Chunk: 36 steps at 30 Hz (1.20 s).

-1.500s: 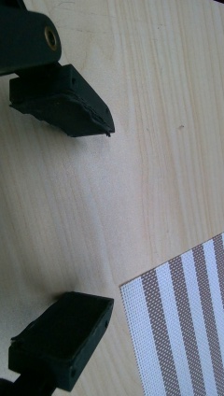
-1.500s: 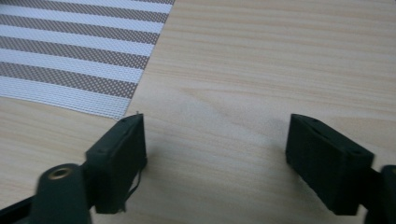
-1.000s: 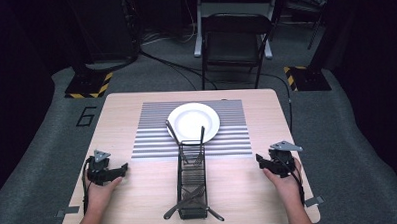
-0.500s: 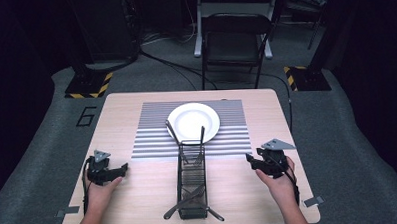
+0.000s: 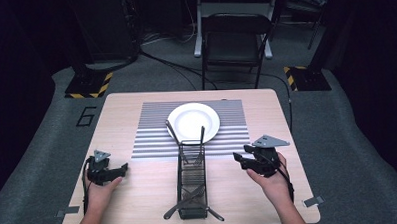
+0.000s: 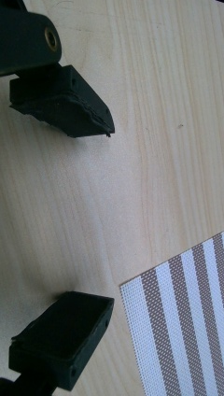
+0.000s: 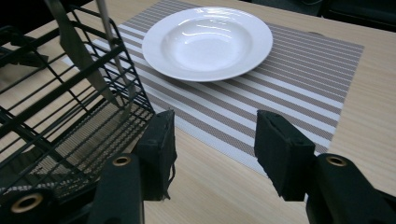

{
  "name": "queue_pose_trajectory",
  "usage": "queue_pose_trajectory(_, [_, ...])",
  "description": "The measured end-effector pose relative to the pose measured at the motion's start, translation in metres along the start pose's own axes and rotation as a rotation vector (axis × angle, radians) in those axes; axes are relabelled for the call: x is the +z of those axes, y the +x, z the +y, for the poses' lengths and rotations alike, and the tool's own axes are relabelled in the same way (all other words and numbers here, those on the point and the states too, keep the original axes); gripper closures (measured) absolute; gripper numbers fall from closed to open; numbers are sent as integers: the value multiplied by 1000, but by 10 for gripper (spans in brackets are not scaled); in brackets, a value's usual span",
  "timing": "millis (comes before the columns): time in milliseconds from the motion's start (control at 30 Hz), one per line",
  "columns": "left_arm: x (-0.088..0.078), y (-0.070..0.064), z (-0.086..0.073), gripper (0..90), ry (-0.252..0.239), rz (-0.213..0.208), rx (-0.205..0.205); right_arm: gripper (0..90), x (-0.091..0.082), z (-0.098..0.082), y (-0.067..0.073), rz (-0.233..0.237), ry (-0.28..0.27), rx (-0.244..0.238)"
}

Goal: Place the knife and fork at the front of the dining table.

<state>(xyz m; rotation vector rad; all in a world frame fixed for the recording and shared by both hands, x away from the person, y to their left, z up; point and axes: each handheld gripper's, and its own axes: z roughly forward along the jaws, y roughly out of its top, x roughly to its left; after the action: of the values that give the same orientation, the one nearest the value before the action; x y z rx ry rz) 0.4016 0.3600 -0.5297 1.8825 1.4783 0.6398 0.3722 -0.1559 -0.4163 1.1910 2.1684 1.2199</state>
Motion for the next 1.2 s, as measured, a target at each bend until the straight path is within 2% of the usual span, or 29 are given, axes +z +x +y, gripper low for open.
queue_pose_trajectory(133, [0, 0, 0, 141, -1, 0, 0, 483, 4, 5, 8, 14, 4, -19])
queue_pose_trajectory(367, [0, 0, 0, 141, -6, 3, -1, 518, 19, 17, 23, 64, 16, -47])
queue_pose_trajectory(600, [0, 0, 0, 141, -6, 3, -1, 577, 30, 28, 35, 97, 20, -84])
queue_pose_trajectory(733, [0, 0, 0, 141, 0, 0, 1, 601, 33, 33, 40, 105, 18, -98])
queue_pose_trajectory(833, [0, 0, 0, 141, -1, 0, 0, 643, 38, 39, 44, 134, 20, -105])
queue_pose_trajectory(1200, [1, 0, 0, 142, -6, 0, 2, 714, 51, 49, 52, 160, 17, -119])
